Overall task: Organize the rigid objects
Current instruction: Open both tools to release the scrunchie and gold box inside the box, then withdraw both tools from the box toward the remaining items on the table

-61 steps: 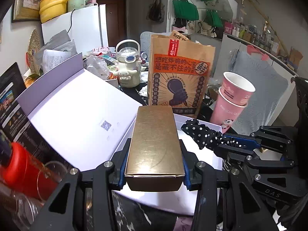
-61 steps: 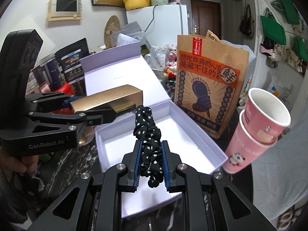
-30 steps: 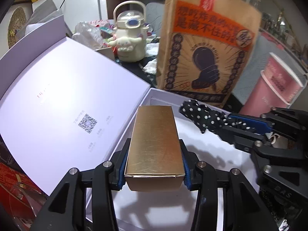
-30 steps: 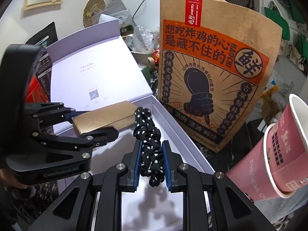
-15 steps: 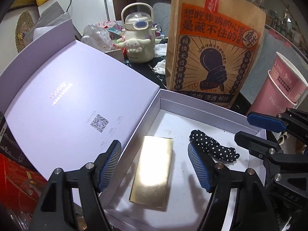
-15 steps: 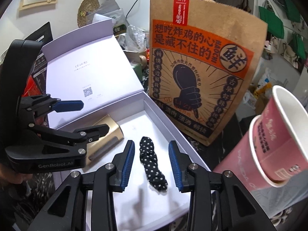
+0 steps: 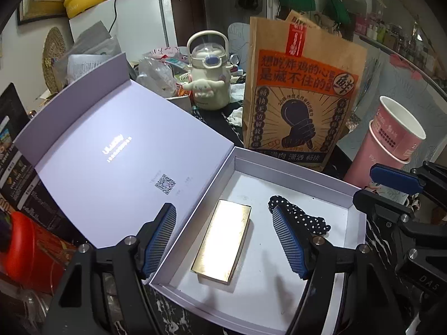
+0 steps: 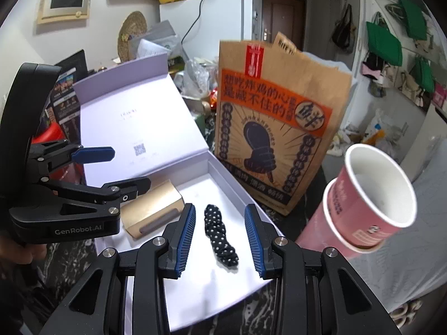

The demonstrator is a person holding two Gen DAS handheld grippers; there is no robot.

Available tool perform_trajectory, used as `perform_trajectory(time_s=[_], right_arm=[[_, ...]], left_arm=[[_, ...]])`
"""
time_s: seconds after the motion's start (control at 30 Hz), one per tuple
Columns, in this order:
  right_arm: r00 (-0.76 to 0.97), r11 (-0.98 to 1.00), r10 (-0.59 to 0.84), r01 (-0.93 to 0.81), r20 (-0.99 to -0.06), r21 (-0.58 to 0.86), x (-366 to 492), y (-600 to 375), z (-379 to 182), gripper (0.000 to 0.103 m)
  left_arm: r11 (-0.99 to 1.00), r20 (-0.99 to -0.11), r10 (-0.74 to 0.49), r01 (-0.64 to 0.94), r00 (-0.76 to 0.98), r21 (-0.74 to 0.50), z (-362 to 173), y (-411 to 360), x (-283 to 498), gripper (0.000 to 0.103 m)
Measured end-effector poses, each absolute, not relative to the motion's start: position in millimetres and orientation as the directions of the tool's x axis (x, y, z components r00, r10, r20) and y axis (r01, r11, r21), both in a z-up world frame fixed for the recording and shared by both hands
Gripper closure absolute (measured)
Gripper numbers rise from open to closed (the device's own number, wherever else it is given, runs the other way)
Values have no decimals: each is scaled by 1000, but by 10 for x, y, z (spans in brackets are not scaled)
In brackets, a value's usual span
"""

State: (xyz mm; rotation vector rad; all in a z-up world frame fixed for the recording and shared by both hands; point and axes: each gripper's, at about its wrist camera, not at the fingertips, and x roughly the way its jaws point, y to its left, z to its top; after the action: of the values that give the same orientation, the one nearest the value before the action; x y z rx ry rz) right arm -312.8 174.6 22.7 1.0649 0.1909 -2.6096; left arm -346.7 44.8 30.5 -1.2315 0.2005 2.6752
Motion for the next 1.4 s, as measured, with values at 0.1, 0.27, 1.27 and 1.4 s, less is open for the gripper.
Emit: perform_trajectory(time_s=[0.1, 0.27, 1.27, 1.4], right_arm=[[-688, -943, -238, 333, -686, -7, -3058, 1753, 315, 61], [-710, -944, -239, 331, -663, -15, -2930, 1751, 455, 55], [-816, -942, -249, 329, -521, -65, -1735, 1715, 1007, 29], [-817, -941, -257, 334, -517, -60, -1564, 1710, 989, 29]], left_arm=[[-974, -750, 114, -224, -651, 47, 419, 443, -3372, 32], [-974, -729, 112, -220, -675, 54, 554, 423, -3248, 32], [-978, -620, 91, -188, -779, 92, 1044, 277, -2008, 14], [-975, -623, 100, -200, -776, 93, 1003, 286, -1846, 14]])
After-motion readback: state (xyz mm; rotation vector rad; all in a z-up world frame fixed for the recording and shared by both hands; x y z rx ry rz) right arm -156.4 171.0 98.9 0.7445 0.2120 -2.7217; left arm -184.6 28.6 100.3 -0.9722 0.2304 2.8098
